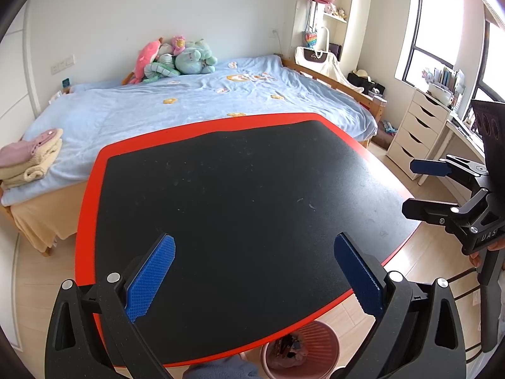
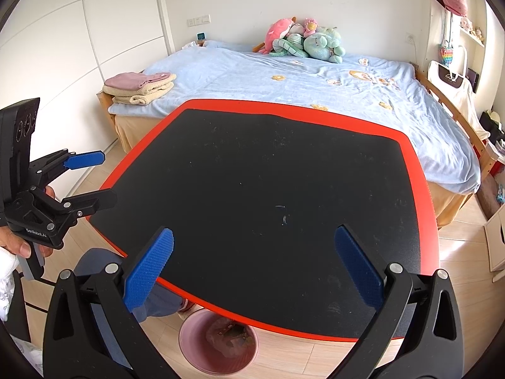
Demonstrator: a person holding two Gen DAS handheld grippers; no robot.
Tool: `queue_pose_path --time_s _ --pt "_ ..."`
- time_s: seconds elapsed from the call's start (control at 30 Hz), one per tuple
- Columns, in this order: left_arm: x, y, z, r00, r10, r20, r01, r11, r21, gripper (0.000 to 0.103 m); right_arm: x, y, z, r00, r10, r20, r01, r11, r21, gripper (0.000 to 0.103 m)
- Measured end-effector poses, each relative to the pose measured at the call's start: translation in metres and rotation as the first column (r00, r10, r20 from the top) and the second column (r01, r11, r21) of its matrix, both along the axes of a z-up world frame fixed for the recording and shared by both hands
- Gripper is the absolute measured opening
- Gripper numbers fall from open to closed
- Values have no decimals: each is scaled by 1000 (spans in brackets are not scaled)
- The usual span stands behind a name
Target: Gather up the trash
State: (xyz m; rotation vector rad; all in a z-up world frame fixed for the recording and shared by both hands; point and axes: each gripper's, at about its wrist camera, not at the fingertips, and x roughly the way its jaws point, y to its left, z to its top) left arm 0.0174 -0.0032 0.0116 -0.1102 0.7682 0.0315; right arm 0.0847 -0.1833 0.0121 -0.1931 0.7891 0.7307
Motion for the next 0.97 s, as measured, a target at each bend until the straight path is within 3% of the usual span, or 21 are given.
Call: queue_pose_path --time_s 0.97 --pt "0 -4 -4 1000 2 0 -2 1000 9 97 -1 1 0 1000 -1 0 1 1000 -3 100"
